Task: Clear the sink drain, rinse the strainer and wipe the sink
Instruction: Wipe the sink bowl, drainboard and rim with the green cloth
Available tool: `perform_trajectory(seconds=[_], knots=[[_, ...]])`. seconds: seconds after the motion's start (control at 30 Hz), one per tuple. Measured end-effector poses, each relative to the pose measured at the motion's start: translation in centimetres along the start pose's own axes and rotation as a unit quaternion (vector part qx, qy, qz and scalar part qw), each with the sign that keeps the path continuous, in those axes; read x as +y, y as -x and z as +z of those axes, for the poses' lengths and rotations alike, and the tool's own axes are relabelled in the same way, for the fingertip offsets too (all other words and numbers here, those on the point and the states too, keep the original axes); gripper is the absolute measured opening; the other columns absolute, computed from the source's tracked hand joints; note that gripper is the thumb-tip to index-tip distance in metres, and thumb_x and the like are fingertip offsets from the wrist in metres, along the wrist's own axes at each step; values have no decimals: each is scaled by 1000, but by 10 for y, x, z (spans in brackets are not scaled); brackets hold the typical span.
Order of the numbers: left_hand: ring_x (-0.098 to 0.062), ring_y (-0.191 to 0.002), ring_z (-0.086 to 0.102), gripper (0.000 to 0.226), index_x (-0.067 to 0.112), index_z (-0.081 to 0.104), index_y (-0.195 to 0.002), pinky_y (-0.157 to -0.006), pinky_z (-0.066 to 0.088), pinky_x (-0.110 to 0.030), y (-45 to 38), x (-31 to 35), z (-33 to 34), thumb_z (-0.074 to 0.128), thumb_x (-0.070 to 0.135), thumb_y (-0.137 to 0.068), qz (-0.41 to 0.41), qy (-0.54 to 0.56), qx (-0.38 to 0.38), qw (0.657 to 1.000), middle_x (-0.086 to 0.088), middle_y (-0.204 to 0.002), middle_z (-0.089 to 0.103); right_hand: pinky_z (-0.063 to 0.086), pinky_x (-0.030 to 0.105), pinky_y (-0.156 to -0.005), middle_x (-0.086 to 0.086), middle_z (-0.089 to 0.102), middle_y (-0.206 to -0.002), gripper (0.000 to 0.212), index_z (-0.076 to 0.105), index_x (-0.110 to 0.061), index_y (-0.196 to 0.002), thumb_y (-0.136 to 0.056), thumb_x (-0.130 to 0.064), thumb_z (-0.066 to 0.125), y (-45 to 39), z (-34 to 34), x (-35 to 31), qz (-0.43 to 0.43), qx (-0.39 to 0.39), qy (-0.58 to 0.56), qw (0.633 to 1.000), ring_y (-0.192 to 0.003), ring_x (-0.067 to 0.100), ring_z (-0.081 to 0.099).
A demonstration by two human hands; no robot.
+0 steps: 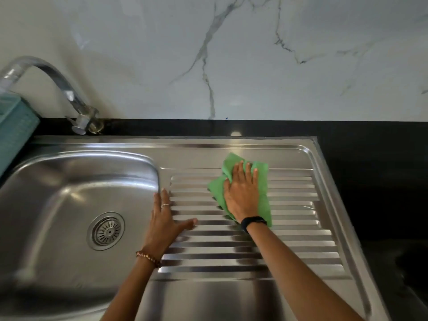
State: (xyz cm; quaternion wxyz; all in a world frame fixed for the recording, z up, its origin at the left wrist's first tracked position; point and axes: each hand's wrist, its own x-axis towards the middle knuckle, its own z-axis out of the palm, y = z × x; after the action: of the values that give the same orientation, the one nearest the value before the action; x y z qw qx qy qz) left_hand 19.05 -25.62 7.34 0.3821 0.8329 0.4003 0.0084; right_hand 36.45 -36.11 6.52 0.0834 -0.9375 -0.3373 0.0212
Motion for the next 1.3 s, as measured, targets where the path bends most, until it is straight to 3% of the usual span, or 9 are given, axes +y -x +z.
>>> perform_trajectory(seconds=[0.1,0.3,0.53,0.67,0.87,1.07,1.2,1.3], knots=[[-23,-145,7,124,13,-8,-146,-117,22,-41,3,-10,-6,79,42,-63,18,13,-2,1000,-8,-158,-2,-5,44,-118,17,16,-156,57,17,-3,-147,-98,-33,25,-8,12,-63,-63,-21,-29,997,-146,32,10],[-23,-133,39,124,23,-11,-146,-103,43,-39,7,-23,-18,78,44,-63,22,23,2,999,-4,-155,19,-3,45,-119,13,16,-157,55,17,-7,-147,-99,-31,24,-25,26,-123,-164,-53,-4,985,-146,33,8],[-24,-140,27,128,18,-18,-144,-108,37,-45,17,-29,-17,68,64,-62,-79,-30,4,996,-8,-156,16,0,42,-119,7,27,-155,49,30,-13,-143,-99,-34,28,-17,29,-140,-361,-78,65,927,-145,29,16],[-25,-142,21,128,14,-17,-144,-113,30,-45,22,-21,-17,64,67,-61,-99,-51,29,993,-11,-156,13,7,39,-119,7,26,-155,53,23,-10,-146,-100,-35,27,-9,28,-129,-330,-63,20,942,-144,23,22],[-28,-145,-9,114,8,-8,-146,-117,-2,-39,31,4,1,59,63,-72,-45,-153,118,980,-15,-157,-5,8,40,-121,5,26,-156,52,19,-14,-147,-100,-33,27,-1,17,-57,-237,-54,-35,969,-143,21,24],[-27,-143,-17,107,28,-3,-146,-116,-8,-42,32,78,76,59,66,-69,77,-135,-14,988,-5,-157,-12,8,44,-121,2,30,-154,48,24,-18,-147,-100,-32,26,10,-9,60,-139,-28,-19,990,-143,18,25],[-29,-143,-18,108,36,-3,-145,-114,-9,-50,34,110,117,60,70,-64,92,-176,-89,976,-6,-157,-16,3,52,-117,4,32,-153,49,27,-16,-146,-99,-32,28,15,-27,128,-61,-12,20,998,-142,23,27],[-29,-143,-19,105,39,-3,-144,-113,-10,-53,32,111,122,59,70,-65,91,-201,-101,970,-8,-155,-20,-4,55,-115,7,30,-154,53,24,-11,-146,-99,-35,23,18,-37,157,6,-23,87,996,-143,24,25]])
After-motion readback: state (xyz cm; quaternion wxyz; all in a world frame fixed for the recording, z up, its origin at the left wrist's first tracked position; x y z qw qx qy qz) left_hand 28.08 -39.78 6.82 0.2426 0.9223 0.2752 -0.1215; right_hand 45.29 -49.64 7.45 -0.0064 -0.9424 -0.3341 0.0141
